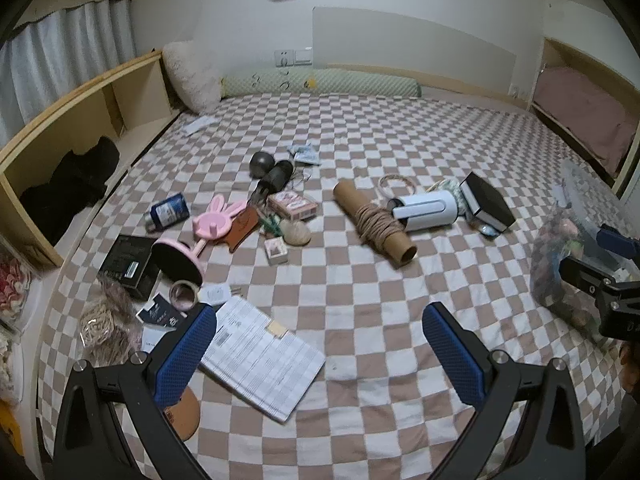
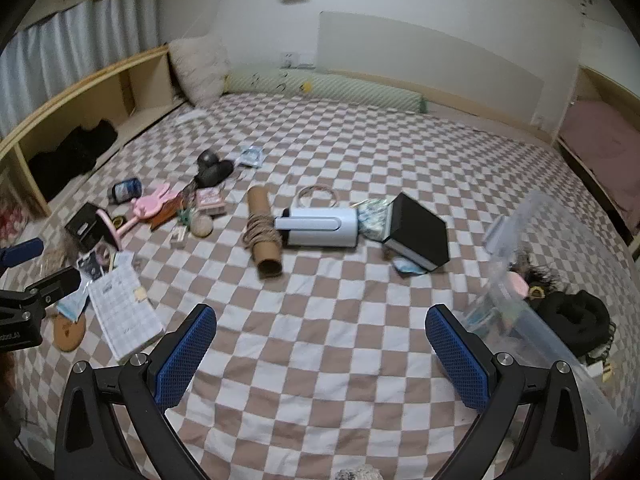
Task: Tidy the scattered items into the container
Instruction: 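Move the right tool toward the pile of bags and papers, then close the right gripper on the white printed medicine packet, then lift the white packet with the right gripper toward the clear box, then lower the packet into the clear box and open the right gripper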
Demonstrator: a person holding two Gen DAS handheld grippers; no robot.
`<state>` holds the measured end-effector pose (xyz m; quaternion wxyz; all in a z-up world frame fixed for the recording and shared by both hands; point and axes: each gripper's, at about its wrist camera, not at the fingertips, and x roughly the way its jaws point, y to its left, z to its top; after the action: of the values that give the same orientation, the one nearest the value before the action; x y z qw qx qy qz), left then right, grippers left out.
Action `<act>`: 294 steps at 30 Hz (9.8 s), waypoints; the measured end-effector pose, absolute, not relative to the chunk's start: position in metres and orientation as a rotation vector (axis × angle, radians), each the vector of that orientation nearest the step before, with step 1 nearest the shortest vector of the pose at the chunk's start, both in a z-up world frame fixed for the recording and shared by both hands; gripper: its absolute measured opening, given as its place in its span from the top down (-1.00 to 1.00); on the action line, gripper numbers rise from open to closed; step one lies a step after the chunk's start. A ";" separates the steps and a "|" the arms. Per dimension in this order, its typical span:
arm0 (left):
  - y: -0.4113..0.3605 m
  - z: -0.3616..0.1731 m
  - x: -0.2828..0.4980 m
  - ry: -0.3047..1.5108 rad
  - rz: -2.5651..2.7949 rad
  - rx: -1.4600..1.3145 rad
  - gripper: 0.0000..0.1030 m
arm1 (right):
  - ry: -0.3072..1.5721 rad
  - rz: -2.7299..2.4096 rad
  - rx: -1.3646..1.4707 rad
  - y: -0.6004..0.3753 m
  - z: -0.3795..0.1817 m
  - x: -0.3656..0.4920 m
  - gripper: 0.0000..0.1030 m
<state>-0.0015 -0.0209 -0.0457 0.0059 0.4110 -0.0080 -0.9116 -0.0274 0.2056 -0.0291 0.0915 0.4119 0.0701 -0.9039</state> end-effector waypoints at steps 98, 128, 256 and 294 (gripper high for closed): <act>-0.262 -0.158 0.009 0.117 -2.405 1.460 0.55 | -0.410 -1.636 1.552 -0.129 -0.206 -0.060 -0.11; -0.273 -0.155 0.013 0.092 -2.393 1.424 0.55 | -0.566 -1.516 1.582 -0.134 -0.221 -0.069 0.43; 0.118 0.026 -0.032 -0.068 -3.266 1.099 0.79 | -0.360 -2.673 1.246 0.350 0.004 -0.028 0.86; 0.298 0.059 -0.056 -0.118 -3.643 0.955 0.79 | -0.889 -3.021 1.194 0.574 -0.004 0.022 0.86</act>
<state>-0.0556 0.2979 0.0593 -0.3079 0.2411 -0.0297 -0.9199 0.0218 0.5741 -0.0045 -0.1131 0.3524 -0.2622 -0.8912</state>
